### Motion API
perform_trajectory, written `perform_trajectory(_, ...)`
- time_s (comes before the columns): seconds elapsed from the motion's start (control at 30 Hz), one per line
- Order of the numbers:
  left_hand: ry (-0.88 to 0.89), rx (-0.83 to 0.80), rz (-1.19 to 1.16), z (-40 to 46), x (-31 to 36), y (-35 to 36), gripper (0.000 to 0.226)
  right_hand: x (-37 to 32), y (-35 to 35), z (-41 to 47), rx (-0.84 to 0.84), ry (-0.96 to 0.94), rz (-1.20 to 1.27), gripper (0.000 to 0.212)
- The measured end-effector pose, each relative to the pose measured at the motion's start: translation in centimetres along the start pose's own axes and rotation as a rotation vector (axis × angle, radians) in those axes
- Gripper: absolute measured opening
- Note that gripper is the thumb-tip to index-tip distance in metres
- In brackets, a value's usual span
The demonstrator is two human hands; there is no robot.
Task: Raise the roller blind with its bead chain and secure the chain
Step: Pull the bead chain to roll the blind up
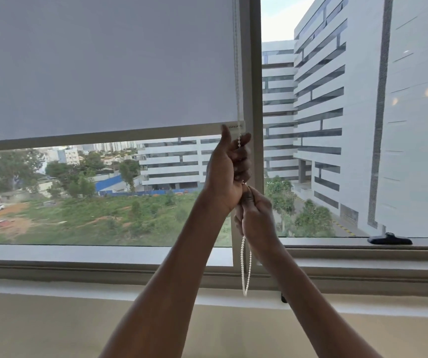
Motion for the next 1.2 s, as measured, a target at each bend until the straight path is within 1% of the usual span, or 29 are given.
perform_trajectory(0.07,0.025,0.067,-0.026,-0.1,-0.1,-0.4,0.04,0.0,0.0,0.0,-0.02,0.0,0.021,0.034)
perform_trajectory(0.13,0.047,0.115,-0.017,0.0,0.0,-0.7,0.036,0.3,0.0,0.2,-0.044,0.027,0.049,0.035)
perform_trajectory(0.23,0.097,0.14,0.006,-0.2,0.1,-0.7,0.035,0.9,-0.2,0.6,-0.108,0.078,0.084,0.038)
perform_trajectory(0.3,0.141,0.14,0.006,-0.4,0.4,-0.7,0.036,1.1,-0.6,1.0,-0.171,0.064,0.031,0.038)
perform_trajectory(0.37,0.176,0.138,-0.002,-0.7,0.5,-0.8,0.036,0.8,-0.9,1.7,-0.227,0.065,-0.063,0.044)
perform_trajectory(0.43,0.2,0.14,0.0,-1.2,0.1,-1.1,0.036,-0.3,-1.4,3.1,-0.224,0.082,-0.068,0.054)
perform_trajectory(0.47,0.213,0.146,0.018,-1.5,-0.3,-1.3,0.036,-1.2,-1.6,4.0,-0.216,0.084,-0.044,0.056)
perform_trajectory(0.53,0.224,0.166,0.073,-2.3,-1.8,-2.0,0.035,-3.2,-1.6,5.7,-0.209,0.079,0.015,0.053)
perform_trajectory(0.67,0.142,0.186,0.114,-3.8,-5.6,-3.2,0.043,-6.1,0.5,7.4,-0.261,0.179,0.237,0.047)
perform_trajectory(0.73,0.114,0.195,0.096,-4.2,-6.9,-3.5,0.046,-6.2,1.4,7.3,-0.219,0.233,0.287,0.043)
perform_trajectory(0.83,0.096,0.186,0.075,-4.2,-7.4,-3.6,0.054,-5.5,1.5,6.9,-0.116,0.231,0.317,0.035)
perform_trajectory(0.9,0.097,0.184,0.092,-4.2,-7.3,-3.8,0.057,-5.3,1.6,6.7,-0.118,0.222,0.38,0.036)
perform_trajectory(1.03,0.138,0.174,0.183,-3.9,-6.9,-4.4,0.057,-5.3,1.8,6.9,-0.133,0.181,0.404,0.038)
perform_trajectory(1.2,0.222,0.19,0.286,-3.4,-6.5,-4.7,0.048,-5.3,1.8,6.8,-0.076,0.09,0.332,0.038)
Point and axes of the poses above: each hand's wrist, its own z-axis towards the middle knuckle, its own y-axis out of the palm, x = y × z, the point moved 6 cm from there along z, towards the middle knuckle, and after that the axes turned 2 degrees about x, right-handed, at the moved point
